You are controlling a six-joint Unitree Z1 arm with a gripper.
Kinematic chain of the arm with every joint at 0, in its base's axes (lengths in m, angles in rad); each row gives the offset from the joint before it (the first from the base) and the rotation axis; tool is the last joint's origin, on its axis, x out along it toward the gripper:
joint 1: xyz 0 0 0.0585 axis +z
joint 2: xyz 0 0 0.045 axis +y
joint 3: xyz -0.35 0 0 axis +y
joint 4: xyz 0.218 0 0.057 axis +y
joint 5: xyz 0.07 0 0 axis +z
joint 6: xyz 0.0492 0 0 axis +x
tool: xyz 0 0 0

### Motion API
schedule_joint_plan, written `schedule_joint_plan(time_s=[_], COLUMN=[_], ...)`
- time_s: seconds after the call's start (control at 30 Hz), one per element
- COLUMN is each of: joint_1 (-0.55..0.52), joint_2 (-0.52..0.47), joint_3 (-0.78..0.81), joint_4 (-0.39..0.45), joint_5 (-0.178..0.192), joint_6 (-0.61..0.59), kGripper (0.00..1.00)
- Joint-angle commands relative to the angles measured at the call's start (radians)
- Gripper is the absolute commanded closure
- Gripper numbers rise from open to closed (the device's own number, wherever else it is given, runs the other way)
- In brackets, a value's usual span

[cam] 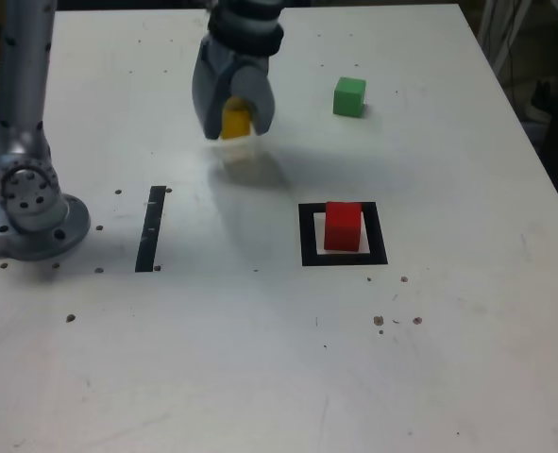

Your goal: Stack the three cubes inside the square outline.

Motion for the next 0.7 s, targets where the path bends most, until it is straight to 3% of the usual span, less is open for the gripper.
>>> schedule_joint_plan(time_s=[0.0, 0.2, 0.47, 0.67], joint_1=[-0.070, -0.276, -0.475, -0.532], joint_2=[-0.044, -0.063, 0.031, 0.087], joint_3=[-0.069, -0.222, -0.307, -0.359], joint_4=[0.078, 0.212, 0.208, 0.195], joint_5=[0.015, 0.003, -0.073, -0.069], joint_6=[0.009, 0.004, -0.096, -0.150], kGripper=[0.70, 0.70, 0.70, 0.70])
